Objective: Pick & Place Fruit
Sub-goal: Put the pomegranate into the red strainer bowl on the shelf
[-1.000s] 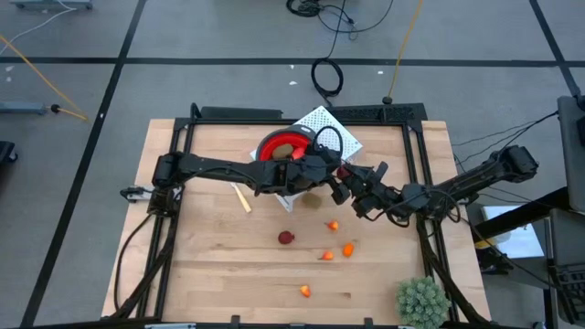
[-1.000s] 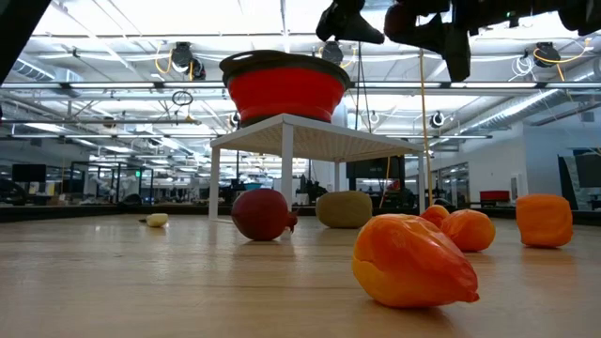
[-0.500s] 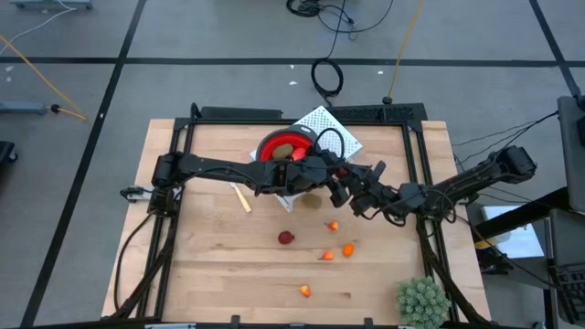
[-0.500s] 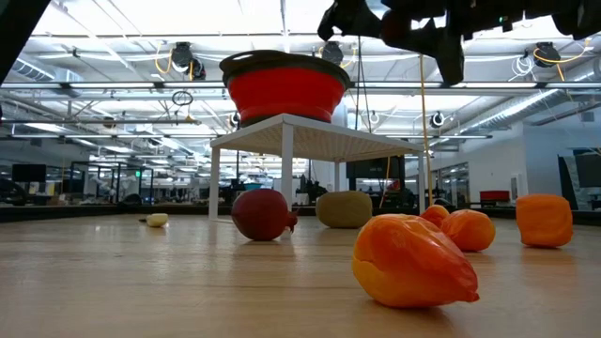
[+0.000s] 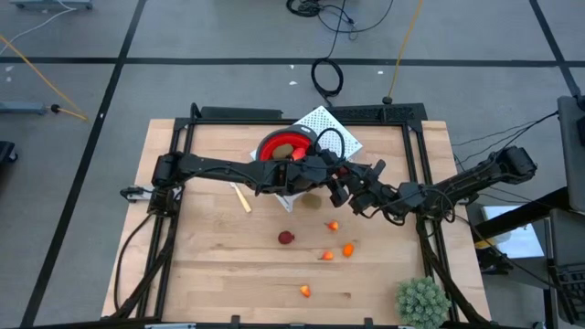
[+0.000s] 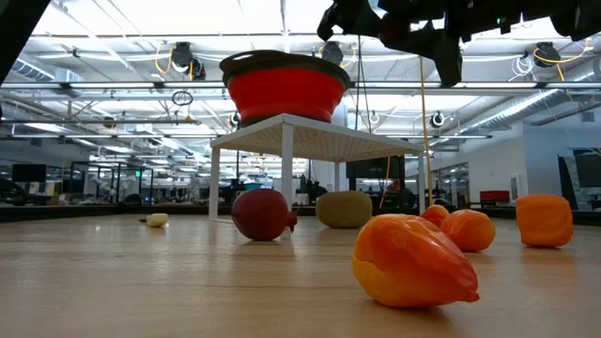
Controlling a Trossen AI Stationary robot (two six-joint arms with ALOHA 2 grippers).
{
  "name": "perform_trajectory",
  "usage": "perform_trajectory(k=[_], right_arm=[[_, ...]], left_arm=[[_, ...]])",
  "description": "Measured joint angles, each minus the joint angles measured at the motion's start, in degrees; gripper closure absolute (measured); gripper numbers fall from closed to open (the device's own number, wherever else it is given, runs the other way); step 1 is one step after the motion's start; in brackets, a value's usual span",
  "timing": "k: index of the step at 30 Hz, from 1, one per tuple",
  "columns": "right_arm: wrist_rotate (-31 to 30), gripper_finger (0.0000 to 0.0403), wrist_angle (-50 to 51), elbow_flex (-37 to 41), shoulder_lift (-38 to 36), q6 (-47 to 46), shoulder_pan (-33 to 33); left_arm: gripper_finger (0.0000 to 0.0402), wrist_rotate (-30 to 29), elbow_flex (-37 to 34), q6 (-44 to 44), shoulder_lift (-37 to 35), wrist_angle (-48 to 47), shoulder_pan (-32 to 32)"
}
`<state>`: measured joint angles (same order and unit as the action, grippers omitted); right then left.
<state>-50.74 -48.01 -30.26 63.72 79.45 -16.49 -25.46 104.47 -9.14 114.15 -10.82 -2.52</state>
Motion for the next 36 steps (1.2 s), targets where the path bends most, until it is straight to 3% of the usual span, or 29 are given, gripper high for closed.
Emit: perform_trajectory(k=[16,24,28,36], right_arm=[[-0.9,0.0163,-0.6,0.0,0.0,-8.6,-0.1],[-8.6,0.0156,-0.1,0.0,-0.1,-9.1,-3.5],[-11.9,0.0155,0.8,0.0,-0.1,-13.7,-5.5],[-24.7,0.0155,1.1,0.0,-0.1,-15.9,-7.9]], left_arm=[[0.0211,0.1,0.0,0.0,-0.1,-0.2,0.0],[0.0211,-2.4,0.0,0.4,-0.1,-0.5,0.0],[0.0211,-3.9,0.0,0.5,-0.3,-1.1,0.2],[0.0211,-8.7,-0.1,0.5,-3.0,-3.5,0.4]])
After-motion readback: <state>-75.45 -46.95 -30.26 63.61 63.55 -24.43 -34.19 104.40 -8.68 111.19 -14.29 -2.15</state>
